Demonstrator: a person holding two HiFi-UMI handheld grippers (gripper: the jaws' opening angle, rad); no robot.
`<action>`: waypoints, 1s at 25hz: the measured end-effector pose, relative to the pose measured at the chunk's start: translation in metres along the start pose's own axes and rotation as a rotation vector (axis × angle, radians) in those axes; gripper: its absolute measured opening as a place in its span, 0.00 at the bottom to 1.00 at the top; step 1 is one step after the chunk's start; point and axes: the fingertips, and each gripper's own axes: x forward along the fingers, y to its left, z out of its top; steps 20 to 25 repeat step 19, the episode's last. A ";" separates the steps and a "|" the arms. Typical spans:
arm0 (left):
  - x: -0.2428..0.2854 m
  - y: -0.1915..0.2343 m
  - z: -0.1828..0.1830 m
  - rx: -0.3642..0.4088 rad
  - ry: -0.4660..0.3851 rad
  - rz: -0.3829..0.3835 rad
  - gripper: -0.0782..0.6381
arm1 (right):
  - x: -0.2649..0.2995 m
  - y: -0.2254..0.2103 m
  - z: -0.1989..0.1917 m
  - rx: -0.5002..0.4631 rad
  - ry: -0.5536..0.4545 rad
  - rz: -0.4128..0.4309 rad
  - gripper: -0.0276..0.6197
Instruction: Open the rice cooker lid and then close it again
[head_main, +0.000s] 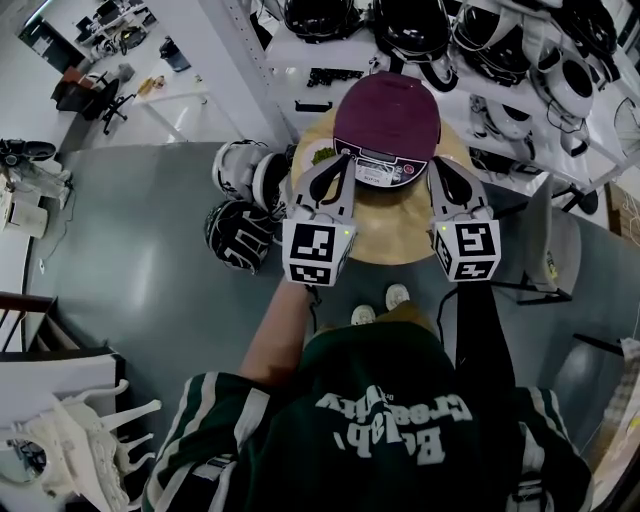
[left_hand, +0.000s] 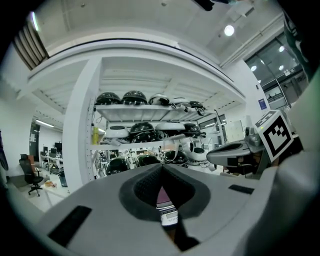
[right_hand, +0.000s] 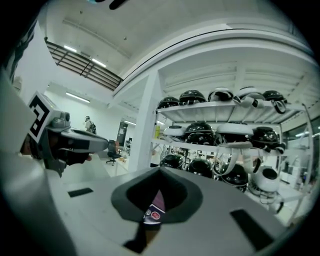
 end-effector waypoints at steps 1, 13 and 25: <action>0.000 0.000 -0.001 0.000 0.001 0.000 0.11 | -0.001 -0.001 0.000 0.000 -0.001 -0.003 0.05; 0.006 -0.004 -0.005 0.007 0.007 0.007 0.11 | -0.007 -0.012 -0.002 -0.005 -0.002 -0.015 0.05; 0.015 -0.008 -0.009 0.020 0.024 0.010 0.11 | -0.006 -0.017 -0.006 -0.006 0.003 -0.001 0.05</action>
